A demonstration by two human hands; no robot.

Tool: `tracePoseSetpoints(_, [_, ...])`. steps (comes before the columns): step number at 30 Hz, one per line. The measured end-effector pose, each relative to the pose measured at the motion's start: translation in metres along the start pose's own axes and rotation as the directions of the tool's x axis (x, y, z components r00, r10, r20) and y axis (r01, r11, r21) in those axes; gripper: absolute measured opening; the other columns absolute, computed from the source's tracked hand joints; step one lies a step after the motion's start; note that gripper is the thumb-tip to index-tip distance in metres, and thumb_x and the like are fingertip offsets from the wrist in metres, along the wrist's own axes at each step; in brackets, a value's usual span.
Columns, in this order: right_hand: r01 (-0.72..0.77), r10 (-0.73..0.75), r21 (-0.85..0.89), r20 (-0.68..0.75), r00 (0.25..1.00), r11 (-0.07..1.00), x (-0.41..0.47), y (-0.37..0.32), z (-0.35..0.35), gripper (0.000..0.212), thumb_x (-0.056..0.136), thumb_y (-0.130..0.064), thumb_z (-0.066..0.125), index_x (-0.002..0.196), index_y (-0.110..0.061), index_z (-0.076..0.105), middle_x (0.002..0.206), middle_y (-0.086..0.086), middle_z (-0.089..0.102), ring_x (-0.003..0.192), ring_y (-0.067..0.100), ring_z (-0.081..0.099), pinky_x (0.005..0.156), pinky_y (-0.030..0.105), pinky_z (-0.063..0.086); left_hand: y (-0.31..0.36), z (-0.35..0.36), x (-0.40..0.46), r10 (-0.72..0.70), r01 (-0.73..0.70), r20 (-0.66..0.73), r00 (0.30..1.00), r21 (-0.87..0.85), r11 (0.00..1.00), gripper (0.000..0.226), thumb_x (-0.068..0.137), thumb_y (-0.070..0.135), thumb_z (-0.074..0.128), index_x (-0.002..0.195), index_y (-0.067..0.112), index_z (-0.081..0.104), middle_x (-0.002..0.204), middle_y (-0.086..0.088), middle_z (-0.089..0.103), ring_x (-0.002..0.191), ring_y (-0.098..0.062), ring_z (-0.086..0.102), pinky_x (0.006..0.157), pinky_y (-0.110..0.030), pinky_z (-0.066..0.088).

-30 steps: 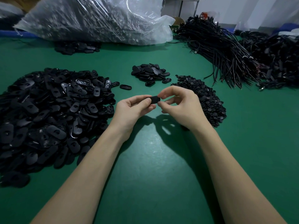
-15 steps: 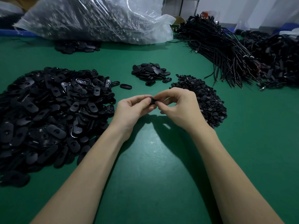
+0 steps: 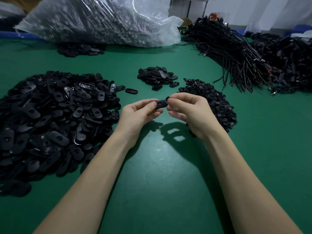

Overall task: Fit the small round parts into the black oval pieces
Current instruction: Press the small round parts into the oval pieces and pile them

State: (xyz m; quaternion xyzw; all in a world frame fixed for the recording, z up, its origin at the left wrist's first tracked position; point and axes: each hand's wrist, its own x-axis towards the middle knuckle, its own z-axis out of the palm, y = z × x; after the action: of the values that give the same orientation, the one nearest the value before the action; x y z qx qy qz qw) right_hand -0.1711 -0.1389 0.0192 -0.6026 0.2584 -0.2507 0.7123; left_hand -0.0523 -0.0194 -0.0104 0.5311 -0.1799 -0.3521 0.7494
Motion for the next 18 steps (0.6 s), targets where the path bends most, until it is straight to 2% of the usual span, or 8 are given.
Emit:
tracePoseSetpoints(5, [-0.064, 0.062, 0.087, 0.031, 0.998, 0.994, -0.0014, -0.0041, -0.0014, 0.014, 0.088, 0.0, 0.074, 0.099, -0.009, 0.073, 0.079, 0.006, 0.077, 0.071, 0.011, 0.074, 0.063, 0.016, 0.057, 0.0002, 0.0001, -0.0005, 0.0, 0.0, 0.003, 1.0, -0.007, 1.0, 0.011, 0.096, 0.004, 0.063, 0.099, 0.006, 0.073, 0.096, -0.011, 0.078, 0.087, -0.019, 0.076, 0.076, -0.019, 0.057])
tracePoseSetpoints(9, [-0.062, 0.059, 0.093, 0.034, 0.998, 0.994, -0.0021, -0.0056, -0.0005, 0.012, 0.091, 0.002, 0.07, 0.098, -0.007, 0.074, 0.075, 0.004, 0.076, 0.07, 0.009, 0.073, 0.065, 0.016, 0.058, -0.0008, 0.0, -0.0002, 0.011, -0.011, 0.009, 1.0, 0.004, 1.0, 0.011, 0.096, 0.004, 0.063, 0.101, 0.005, 0.073, 0.096, -0.011, 0.078, 0.087, -0.019, 0.076, 0.076, -0.019, 0.057])
tracePoseSetpoints(15, [-0.02, 0.02, -0.05, -0.004, 1.0, 0.999, -0.0023, -0.0065, 0.0023, 0.017, 0.096, 0.007, 0.062, 0.092, -0.003, 0.074, 0.077, 0.011, 0.075, 0.073, 0.014, 0.074, 0.071, 0.02, 0.061, -0.0043, -0.0023, 0.002, 0.026, -0.026, 0.05, 0.998, 0.0, 1.0, 0.015, 0.097, 0.001, 0.06, 0.107, 0.003, 0.071, 0.1, -0.013, 0.078, 0.096, -0.023, 0.075, 0.082, -0.02, 0.057])
tracePoseSetpoints(18, [0.026, -0.031, -0.167, -0.025, 0.999, 0.986, -0.001, -0.0053, 0.0034, 0.012, 0.096, 0.007, 0.064, 0.097, -0.005, 0.065, 0.074, 0.01, 0.075, 0.07, 0.017, 0.074, 0.073, 0.026, 0.063, -0.0051, -0.0042, 0.0028, 0.027, -0.026, 0.063, 0.998, -0.02, 0.999, 0.013, 0.097, 0.0, 0.06, 0.108, 0.002, 0.066, 0.099, -0.016, 0.077, 0.099, -0.024, 0.075, 0.085, -0.021, 0.057])
